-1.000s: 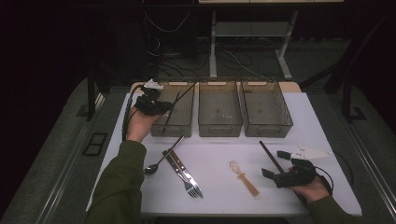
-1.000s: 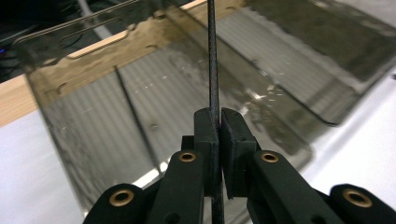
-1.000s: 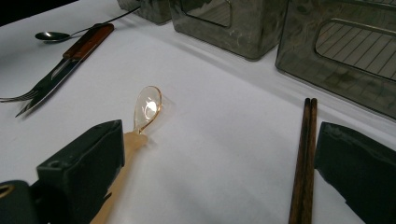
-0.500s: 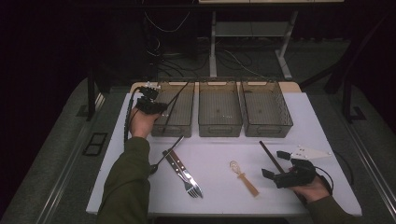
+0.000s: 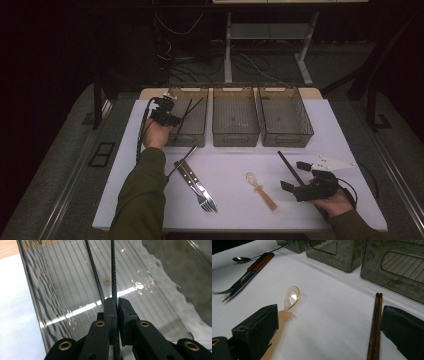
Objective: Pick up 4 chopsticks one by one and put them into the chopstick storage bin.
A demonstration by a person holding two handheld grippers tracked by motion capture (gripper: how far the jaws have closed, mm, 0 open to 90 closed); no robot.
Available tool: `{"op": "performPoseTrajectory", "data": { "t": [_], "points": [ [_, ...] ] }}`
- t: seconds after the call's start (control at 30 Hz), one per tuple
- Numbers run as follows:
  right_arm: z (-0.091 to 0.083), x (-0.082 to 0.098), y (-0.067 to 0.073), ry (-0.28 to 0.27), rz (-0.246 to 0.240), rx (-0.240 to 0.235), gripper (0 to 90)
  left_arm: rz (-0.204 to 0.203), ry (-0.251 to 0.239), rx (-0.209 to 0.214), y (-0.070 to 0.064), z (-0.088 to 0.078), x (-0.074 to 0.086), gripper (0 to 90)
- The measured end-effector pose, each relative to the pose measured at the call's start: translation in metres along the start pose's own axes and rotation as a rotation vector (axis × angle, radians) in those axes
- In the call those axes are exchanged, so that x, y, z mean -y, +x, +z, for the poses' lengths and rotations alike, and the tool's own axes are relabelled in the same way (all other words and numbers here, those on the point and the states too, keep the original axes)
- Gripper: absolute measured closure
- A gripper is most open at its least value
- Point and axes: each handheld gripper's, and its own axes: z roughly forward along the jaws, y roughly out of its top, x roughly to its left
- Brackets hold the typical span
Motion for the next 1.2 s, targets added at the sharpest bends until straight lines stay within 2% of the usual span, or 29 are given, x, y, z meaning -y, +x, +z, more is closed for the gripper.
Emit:
{"op": "performPoseTrajectory", "data": {
  "t": [0.23, 0.33, 0.43, 0.6, 0.63, 0.87, 0.9, 1.07, 1.2],
  "points": [
    [-0.001, 0.0, 0.0, -0.004, -0.001, 0.001, 2.3, -0.002, 0.002, 0.009, 0.0, 0.001, 0.0, 83.3],
    [-0.001, 0.0, 0.0, -0.003, -0.004, 0.002, 2.3, 0.003, -0.013, 0.007, -0.001, -0.001, -0.001, 74.7],
    [-0.001, 0.0, 0.0, -0.004, -0.003, 0.002, 2.3, 0.016, -0.02, 0.023, -0.002, -0.004, -0.001, 69.9],
    [-0.001, 0.0, 0.0, -0.004, -0.004, 0.003, 2.3, 0.055, -0.059, 0.075, -0.007, -0.015, -0.003, 61.0],
    [-0.001, 0.0, 0.0, -0.004, -0.002, 0.003, 2.3, 0.052, -0.065, 0.09, -0.01, -0.017, -0.003, 58.9],
    [-0.001, 0.0, 0.0, -0.002, -0.003, 0.006, 2.3, 0.097, -0.139, 0.18, -0.024, -0.04, 0.002, 48.3],
    [-0.001, 0.0, 0.0, -0.003, -0.002, 0.006, 2.3, 0.126, -0.137, 0.195, -0.026, -0.043, 0.002, 46.4],
    [-0.001, 0.0, 0.0, 0.002, 0.007, 0.008, 2.3, 0.203, -0.189, 0.242, -0.044, -0.06, 0.012, 40.9],
    [-0.001, -0.001, -0.001, 0.003, 0.002, 0.003, 2.3, 0.248, -0.218, 0.271, -0.058, -0.068, 0.027, 35.6]
  ]
}}
